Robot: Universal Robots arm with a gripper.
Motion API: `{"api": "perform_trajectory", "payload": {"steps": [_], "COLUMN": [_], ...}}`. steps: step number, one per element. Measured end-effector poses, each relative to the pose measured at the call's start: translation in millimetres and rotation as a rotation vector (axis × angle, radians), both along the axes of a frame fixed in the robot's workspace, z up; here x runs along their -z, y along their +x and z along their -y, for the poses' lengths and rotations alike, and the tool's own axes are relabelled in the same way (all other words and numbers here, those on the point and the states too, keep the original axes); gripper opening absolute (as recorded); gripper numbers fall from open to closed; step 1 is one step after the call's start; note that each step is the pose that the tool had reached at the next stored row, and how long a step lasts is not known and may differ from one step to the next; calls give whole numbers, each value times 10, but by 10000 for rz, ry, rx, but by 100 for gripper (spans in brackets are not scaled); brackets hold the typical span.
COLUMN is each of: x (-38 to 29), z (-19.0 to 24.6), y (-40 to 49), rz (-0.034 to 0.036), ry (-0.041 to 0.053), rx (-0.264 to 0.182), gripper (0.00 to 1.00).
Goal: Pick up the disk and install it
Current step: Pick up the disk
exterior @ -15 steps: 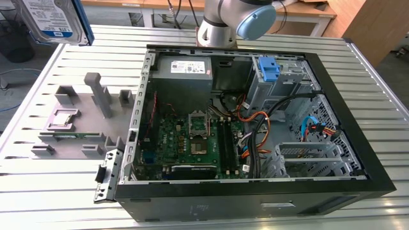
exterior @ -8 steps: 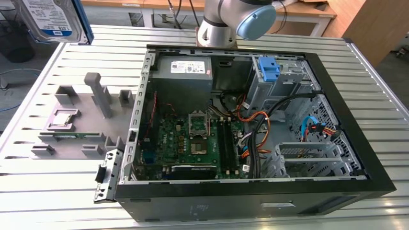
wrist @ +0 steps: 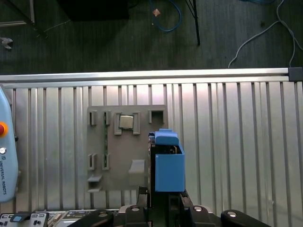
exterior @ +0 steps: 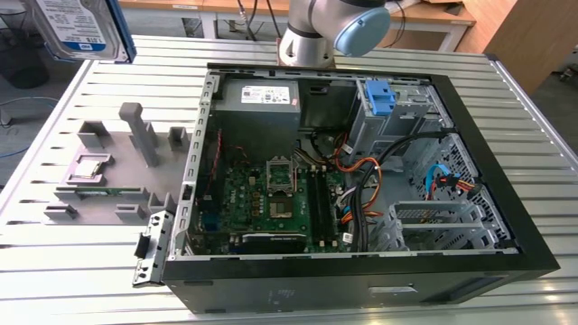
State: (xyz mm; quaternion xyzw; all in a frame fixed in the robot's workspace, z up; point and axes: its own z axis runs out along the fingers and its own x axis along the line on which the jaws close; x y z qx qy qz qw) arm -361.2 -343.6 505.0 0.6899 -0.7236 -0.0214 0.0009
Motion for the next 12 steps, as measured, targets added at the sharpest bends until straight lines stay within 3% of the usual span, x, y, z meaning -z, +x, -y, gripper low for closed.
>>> {"api": "perform_trajectory", "payload": {"steps": [12], "x": [0], "z": [0], "y": [108], "rz": [0], "ry": [0], "rx": [0], "gripper": [35]}}
